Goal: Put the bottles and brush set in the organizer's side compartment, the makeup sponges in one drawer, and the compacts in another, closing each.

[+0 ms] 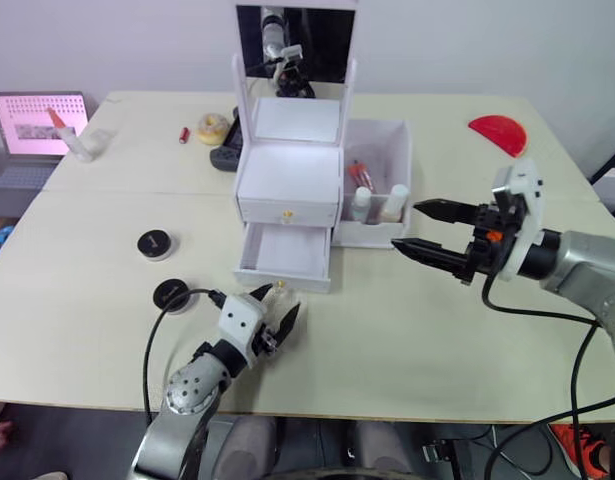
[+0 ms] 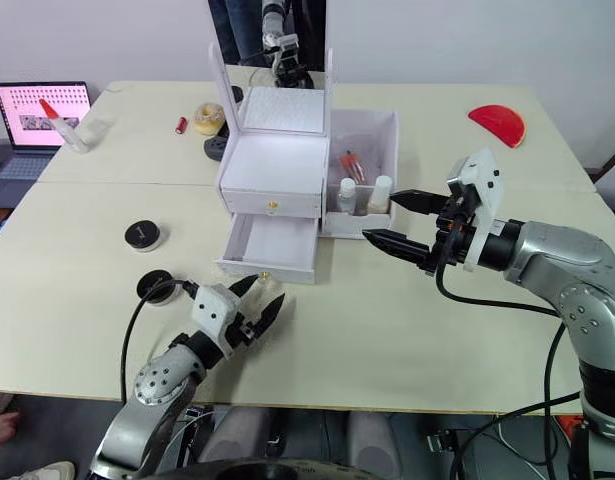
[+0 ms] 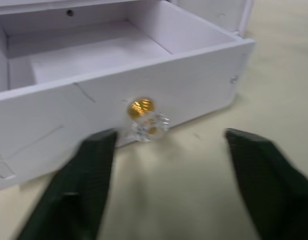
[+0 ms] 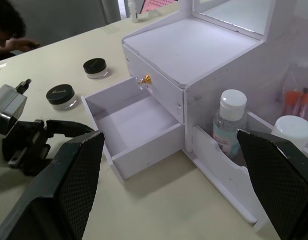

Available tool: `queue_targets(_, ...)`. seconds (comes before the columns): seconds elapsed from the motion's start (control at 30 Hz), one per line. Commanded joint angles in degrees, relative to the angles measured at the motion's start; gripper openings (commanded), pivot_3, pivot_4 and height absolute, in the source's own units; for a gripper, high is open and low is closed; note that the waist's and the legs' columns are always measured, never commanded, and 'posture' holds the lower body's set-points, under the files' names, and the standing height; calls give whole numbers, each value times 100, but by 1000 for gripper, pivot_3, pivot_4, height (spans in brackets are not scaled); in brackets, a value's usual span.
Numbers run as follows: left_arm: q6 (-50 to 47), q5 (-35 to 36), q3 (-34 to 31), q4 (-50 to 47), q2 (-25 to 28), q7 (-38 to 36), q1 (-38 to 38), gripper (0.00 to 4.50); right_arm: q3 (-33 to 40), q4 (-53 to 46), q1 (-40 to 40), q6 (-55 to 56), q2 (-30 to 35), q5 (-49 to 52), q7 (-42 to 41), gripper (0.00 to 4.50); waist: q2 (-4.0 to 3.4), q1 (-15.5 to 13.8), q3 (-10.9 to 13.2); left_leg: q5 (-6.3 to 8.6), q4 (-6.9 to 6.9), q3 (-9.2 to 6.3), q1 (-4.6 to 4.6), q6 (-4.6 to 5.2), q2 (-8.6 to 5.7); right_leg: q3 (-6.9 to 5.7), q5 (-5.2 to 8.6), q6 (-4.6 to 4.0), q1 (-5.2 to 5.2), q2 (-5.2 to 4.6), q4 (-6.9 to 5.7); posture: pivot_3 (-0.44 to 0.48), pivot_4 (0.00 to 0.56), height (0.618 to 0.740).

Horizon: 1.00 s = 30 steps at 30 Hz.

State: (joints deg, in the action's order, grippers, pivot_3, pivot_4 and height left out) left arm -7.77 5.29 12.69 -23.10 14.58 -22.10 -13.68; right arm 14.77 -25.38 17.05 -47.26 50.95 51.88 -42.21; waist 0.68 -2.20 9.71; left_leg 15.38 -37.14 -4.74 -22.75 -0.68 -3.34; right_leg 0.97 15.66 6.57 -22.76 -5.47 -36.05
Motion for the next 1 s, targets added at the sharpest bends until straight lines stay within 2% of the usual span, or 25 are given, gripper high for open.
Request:
queue_targets(0.03, -50, 131, -31, -341, 63, -92, -71, 4462, 175, -119, 60, 65, -11, 23, 12, 4500, -2, -4, 1, 0, 0, 0, 0, 0, 0, 0, 1, -2, 0, 0, 0, 0, 150, 740)
queue_targets(0.13, -141, 200, -70, -486, 156, -168, -148, 4462, 184, -137, 41, 56, -12, 42, 22, 4500, -2, -3, 2, 0, 0, 0, -2, 0, 0, 0, 2, -4, 0, -1, 1, 0, 150, 740)
queue_targets(0.23, -498, 770, -599, -1130, 692, -600, -598, 4462, 325, -207, -167, 20, 61, 56, 4, 4500, -1, 4, 4, 0, 1, -1, -9, 0, 3, 1, 3, -5, -8, 1, 2, 0, 150, 740)
queue_targets(0.3, -830, 1481, -1190, -1472, 1083, -939, -805, 4462, 519, -309, -439, -9, 144, 48, -20, 4500, -7, -1, 4, 0, 6, -4, -16, 0, 6, 4, 3, -5, -17, 2, 1, 0, 150, 740)
queue_targets(0.4, -1445, 2908, -2485, -1589, 1963, -1795, -978, 4462, 1034, -499, -1066, -12, 253, 13, -84, 4500, -16, -21, 5, 0, -2, -15, -53, -1, 8, -7, 3, -5, -52, 4, -8, 0, 150, 740)
queue_targets(0.47, -1654, 3376, -2969, -1534, 2333, -2110, -1013, 4462, 1251, -586, -1356, 28, 298, -20, -125, 4500, -21, -10, 7, -1, -9, -14, -56, -1, 7, -10, 3, -7, -52, 3, -6, 0, 150, 740)
queue_targets(0.57, -1621, 3509, -4183, -150, 3228, -2958, -669, 4462, 2298, -661, -2468, 245, 115, -233, -410, 4500, -24, -31, 6, -1, -14, 0, -52, -1, 3, -6, 3, -10, -45, 1, -1, 0, 150, 740)
queue_targets(0.63, -1467, 3375, -4556, 676, 3607, -3357, -495, 4462, 2867, -579, -3150, 456, -28, -429, -677, 4500, -26, -9, 7, -1, -14, -6, -48, 0, 8, -16, 4, -11, -38, 28, -2, 0, 150, 740)
queue_targets(0.8, -908, 2851, -4784, 2698, 4130, -3965, 35, 4462, 3722, -79, -4391, 1124, -431, -997, -1177, 4500, -32, 56, 7, 0, -4, 17, -31, 1, 10, 9, 4, -12, -34, 28, 1, 0, 150, 740)
queue_targets(1.0, -196, 2372, -4734, 4565, 4474, -4290, 802, 4462, 4324, 612, -5125, 1873, -822, -1541, -1346, 4500, -26, 148, 8, 1, 7, 12, -26, -2, 18, 17, 4, -13, -36, 11, 1, 0, 150, 740)
